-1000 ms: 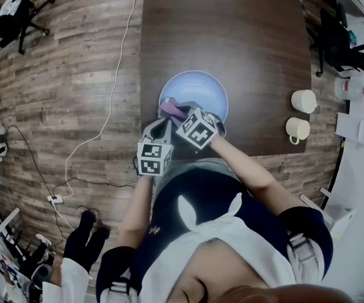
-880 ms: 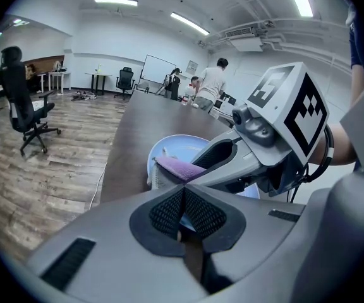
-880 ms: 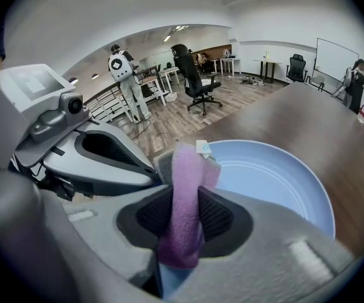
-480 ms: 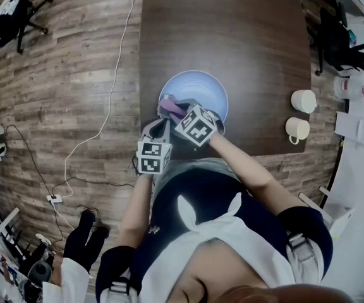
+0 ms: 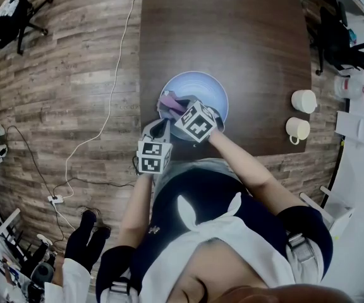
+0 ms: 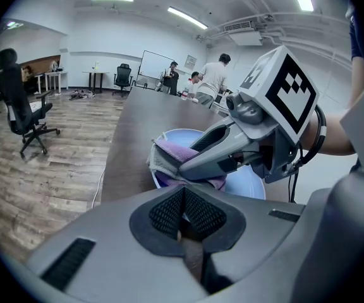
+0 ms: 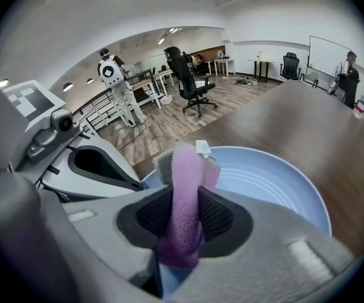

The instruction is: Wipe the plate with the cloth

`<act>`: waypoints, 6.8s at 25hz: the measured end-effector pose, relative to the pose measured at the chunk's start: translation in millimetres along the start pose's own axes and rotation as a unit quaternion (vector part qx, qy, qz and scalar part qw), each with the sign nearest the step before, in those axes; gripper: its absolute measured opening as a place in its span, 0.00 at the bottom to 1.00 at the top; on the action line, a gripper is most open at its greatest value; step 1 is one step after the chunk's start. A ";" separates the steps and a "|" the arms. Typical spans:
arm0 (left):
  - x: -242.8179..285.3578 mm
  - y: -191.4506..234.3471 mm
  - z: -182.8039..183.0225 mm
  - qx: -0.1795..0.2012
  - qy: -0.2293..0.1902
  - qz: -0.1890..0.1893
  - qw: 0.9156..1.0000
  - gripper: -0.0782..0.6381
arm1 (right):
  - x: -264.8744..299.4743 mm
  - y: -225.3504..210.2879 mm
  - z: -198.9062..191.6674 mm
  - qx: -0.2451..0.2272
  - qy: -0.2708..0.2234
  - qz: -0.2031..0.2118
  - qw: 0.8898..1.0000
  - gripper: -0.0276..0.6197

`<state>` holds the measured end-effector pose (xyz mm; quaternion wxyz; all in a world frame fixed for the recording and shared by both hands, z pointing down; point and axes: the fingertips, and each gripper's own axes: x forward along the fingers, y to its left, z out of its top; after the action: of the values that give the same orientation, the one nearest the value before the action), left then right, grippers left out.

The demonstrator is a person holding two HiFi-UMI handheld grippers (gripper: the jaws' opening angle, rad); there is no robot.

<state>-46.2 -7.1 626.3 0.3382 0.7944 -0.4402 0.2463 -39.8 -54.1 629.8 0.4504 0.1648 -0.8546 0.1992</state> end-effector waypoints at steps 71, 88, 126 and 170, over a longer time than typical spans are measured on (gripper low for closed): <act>0.5 -0.1 -0.1 0.013 -0.013 -0.013 1.000 0.11 | -27.1 -97.5 -29.0 0.145 -0.021 -0.129 0.981 0.22; 0.7 -0.4 1.4 0.008 -0.020 -0.019 1.000 0.11 | -34.8 -98.3 -40.2 0.172 -0.029 -0.162 0.971 0.22; 2.0 0.9 2.0 0.009 -0.024 -0.035 0.999 0.11 | 0.6 -8.6 -7.3 0.070 -0.023 -0.087 0.993 0.22; 2.2 0.8 2.4 0.007 -0.022 -0.033 0.999 0.12 | -16.3 -50.5 -29.5 0.113 -0.030 -0.082 0.990 0.22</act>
<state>-45.6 -10.4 626.6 0.3310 0.8158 -0.4198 0.2206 13.1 -81.8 641.0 0.4179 0.2900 -0.8233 0.2518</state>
